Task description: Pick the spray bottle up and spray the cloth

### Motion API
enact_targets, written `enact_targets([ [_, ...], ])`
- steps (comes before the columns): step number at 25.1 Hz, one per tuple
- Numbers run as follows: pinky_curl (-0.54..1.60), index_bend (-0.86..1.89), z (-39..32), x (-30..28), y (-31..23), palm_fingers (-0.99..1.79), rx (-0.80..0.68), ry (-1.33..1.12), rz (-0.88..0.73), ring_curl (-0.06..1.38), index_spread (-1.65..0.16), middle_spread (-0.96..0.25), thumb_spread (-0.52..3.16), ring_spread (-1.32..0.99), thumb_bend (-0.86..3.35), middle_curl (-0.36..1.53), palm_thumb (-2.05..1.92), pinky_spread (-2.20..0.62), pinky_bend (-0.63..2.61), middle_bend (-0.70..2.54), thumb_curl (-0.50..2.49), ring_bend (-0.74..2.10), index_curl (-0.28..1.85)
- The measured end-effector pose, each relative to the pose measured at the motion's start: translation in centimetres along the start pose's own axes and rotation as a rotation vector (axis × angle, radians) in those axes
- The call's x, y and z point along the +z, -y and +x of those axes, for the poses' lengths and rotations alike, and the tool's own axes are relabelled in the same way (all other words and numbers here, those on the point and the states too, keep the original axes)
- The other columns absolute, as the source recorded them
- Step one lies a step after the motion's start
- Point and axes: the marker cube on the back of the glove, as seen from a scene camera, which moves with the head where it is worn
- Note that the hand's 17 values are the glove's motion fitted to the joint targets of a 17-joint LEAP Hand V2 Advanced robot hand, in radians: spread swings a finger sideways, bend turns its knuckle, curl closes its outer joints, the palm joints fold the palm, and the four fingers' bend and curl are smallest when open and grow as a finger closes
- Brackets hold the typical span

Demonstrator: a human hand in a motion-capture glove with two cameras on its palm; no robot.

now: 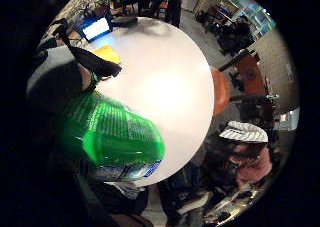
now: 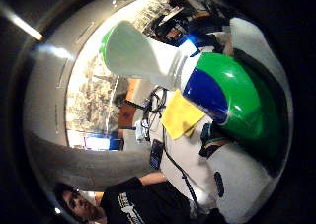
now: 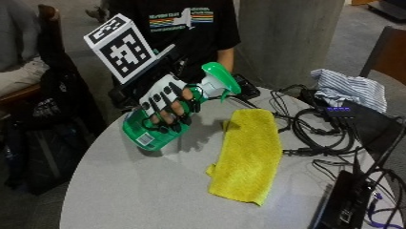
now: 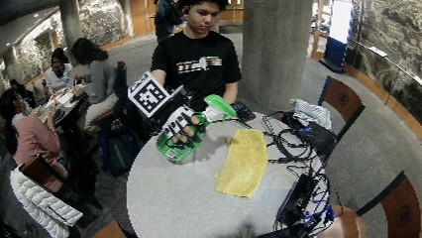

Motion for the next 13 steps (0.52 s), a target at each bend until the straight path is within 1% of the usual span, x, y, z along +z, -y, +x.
enact_targets([
  [5,0.36,0.1,-0.3,0.4,0.3,1.09,-0.006,-0.085,-0.062,0.38,-0.22,-0.04,0.68,-0.04,-0.03,0.43,0.97,0.0,0.41,0.25,0.57,0.5,0.27],
  [13,0.36,0.1,-0.5,1.3,0.4,1.1,-0.009,-0.118,-0.127,0.38,-0.22,-0.04,0.67,-0.04,-0.03,0.43,0.97,-0.01,0.43,0.25,0.59,0.5,0.26],
])
